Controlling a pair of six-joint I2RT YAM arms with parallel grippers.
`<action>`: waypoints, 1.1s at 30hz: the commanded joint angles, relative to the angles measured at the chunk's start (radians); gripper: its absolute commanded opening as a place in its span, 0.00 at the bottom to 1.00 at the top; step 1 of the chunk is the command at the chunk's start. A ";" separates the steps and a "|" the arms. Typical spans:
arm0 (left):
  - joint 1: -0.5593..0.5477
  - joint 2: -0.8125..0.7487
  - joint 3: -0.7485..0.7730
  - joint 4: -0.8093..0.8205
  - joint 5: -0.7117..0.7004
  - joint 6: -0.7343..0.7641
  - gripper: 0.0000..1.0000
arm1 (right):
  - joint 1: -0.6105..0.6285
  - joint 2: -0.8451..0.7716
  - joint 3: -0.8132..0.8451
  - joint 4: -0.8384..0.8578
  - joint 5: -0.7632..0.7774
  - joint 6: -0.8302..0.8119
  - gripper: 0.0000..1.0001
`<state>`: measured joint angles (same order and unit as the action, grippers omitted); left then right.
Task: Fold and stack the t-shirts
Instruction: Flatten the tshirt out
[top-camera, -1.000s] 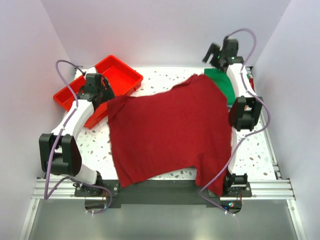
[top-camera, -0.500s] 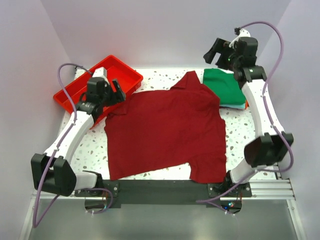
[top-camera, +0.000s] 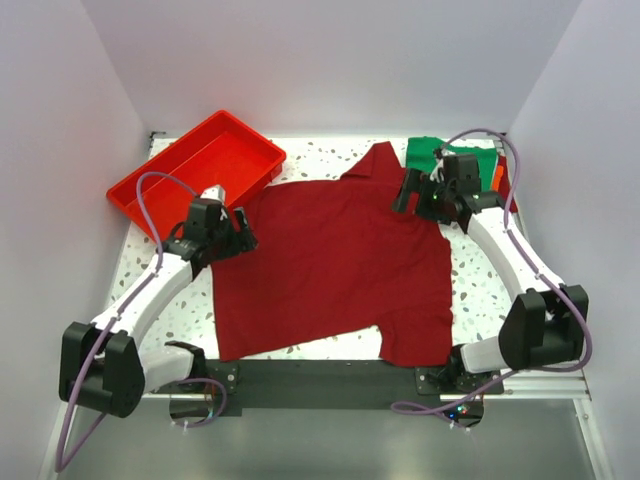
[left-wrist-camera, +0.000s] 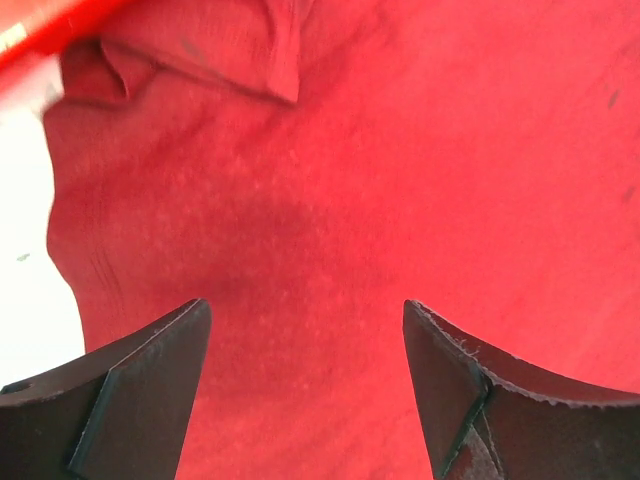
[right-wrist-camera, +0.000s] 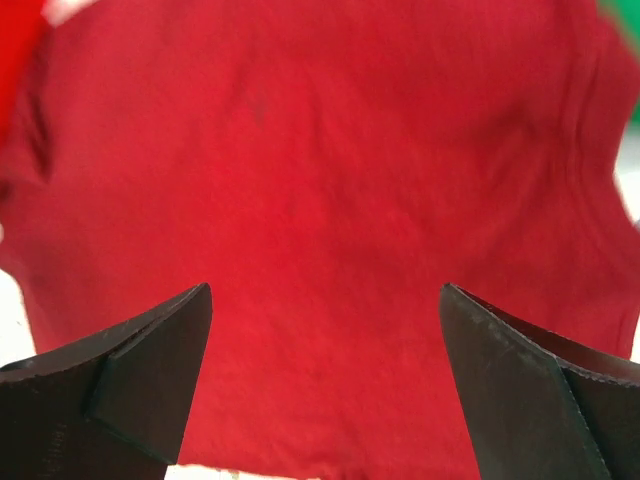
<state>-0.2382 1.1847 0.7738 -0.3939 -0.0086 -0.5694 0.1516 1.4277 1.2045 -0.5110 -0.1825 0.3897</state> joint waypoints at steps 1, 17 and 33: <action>-0.006 -0.025 -0.050 0.019 0.042 -0.037 0.82 | 0.000 -0.087 -0.087 0.014 -0.014 0.005 0.99; -0.001 0.130 -0.199 0.199 0.130 -0.095 0.85 | 0.000 0.040 -0.249 0.058 -0.023 0.005 0.99; 0.057 0.332 -0.059 0.225 0.121 -0.037 0.86 | 0.000 0.235 -0.204 0.101 0.044 -0.029 0.98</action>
<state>-0.2020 1.4624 0.6846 -0.1566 0.1337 -0.6437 0.1513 1.6184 0.9569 -0.4465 -0.1551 0.3763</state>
